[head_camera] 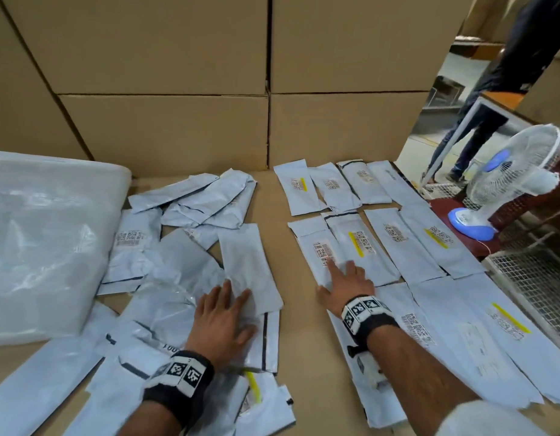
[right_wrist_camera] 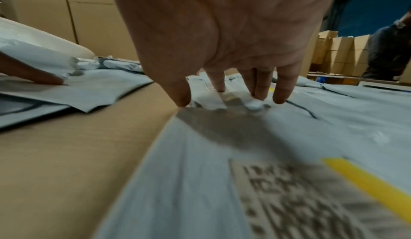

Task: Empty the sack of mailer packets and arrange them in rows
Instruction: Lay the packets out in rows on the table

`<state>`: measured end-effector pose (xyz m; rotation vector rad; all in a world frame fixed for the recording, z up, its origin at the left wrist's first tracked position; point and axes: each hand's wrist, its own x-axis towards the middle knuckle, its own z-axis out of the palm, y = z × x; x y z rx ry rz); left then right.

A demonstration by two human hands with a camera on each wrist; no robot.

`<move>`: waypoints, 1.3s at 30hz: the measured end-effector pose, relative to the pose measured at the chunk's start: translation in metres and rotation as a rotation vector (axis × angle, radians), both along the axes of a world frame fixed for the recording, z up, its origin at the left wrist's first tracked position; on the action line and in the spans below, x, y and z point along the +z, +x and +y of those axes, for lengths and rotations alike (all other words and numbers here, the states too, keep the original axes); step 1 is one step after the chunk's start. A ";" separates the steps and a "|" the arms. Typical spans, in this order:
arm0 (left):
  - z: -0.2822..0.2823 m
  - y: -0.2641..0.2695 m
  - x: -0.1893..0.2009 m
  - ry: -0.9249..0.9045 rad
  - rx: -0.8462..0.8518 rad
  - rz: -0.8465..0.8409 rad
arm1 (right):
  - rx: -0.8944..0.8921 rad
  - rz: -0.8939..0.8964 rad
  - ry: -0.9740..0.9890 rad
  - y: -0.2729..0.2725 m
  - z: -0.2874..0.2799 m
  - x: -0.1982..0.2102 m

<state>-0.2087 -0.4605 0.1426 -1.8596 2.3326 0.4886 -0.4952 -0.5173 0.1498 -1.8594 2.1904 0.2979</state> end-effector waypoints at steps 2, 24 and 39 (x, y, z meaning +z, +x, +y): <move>0.000 -0.002 -0.003 -0.097 0.003 0.056 | 0.010 -0.021 -0.026 0.008 0.001 0.007; 0.006 0.025 0.002 -0.199 0.332 0.044 | 0.235 -0.359 -0.244 0.133 -0.081 0.023; -0.002 0.031 -0.008 -0.259 0.374 0.118 | 0.399 -0.261 -0.290 0.134 -0.211 0.012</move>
